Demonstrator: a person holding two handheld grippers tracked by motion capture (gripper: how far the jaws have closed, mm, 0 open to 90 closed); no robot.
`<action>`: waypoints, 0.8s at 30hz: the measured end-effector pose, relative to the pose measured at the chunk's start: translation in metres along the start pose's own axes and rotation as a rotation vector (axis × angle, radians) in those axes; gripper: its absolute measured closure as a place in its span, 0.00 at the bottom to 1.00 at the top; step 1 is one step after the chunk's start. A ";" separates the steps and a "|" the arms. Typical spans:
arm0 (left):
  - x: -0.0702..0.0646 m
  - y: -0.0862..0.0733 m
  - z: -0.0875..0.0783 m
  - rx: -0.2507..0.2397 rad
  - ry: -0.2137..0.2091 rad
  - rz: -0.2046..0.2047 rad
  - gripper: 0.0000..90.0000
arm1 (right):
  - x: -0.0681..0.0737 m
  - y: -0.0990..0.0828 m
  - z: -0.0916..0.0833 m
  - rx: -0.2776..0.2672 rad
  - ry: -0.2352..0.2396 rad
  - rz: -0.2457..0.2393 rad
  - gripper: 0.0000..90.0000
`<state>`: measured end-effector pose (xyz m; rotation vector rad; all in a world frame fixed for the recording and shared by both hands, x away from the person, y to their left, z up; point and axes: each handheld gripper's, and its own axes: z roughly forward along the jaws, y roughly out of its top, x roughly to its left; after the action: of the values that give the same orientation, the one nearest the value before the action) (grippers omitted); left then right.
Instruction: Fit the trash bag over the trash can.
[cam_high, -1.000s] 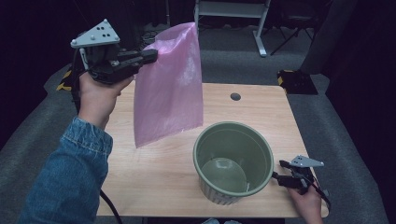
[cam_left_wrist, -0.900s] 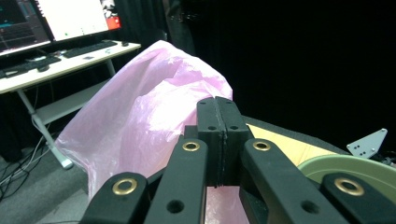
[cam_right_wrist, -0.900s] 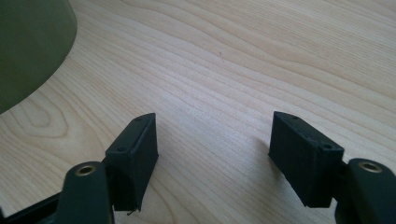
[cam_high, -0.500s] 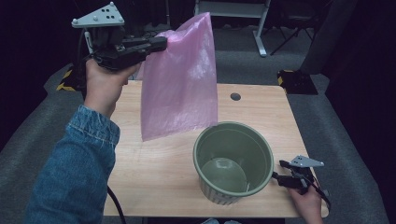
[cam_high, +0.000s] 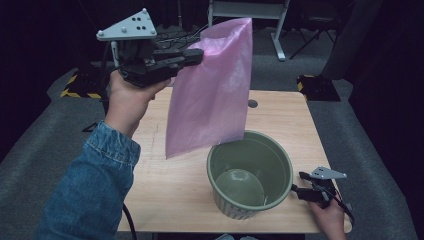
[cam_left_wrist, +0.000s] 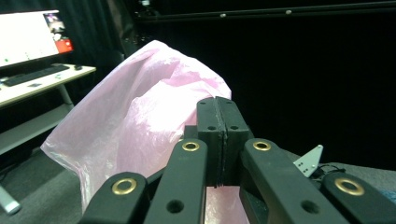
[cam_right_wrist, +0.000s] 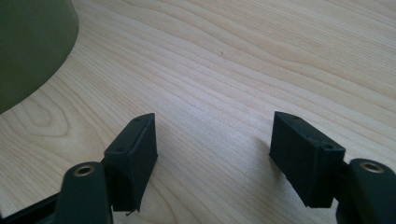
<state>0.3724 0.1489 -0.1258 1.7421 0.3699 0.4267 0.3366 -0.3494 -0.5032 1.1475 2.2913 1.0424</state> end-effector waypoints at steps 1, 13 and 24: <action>-0.002 0.000 0.003 0.002 -0.009 0.002 0.99 | 0.000 0.000 0.000 0.000 0.000 0.000 0.35; -0.022 -0.005 0.043 0.032 -0.100 0.020 0.99 | 0.000 0.000 0.000 0.000 -0.001 -0.001 0.35; -0.036 -0.016 0.076 0.030 -0.155 0.024 0.99 | 0.000 0.000 0.000 0.000 -0.001 -0.001 0.35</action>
<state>0.3761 0.0703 -0.1592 1.7977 0.2462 0.3022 0.3367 -0.3494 -0.5032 1.1459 2.2909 1.0418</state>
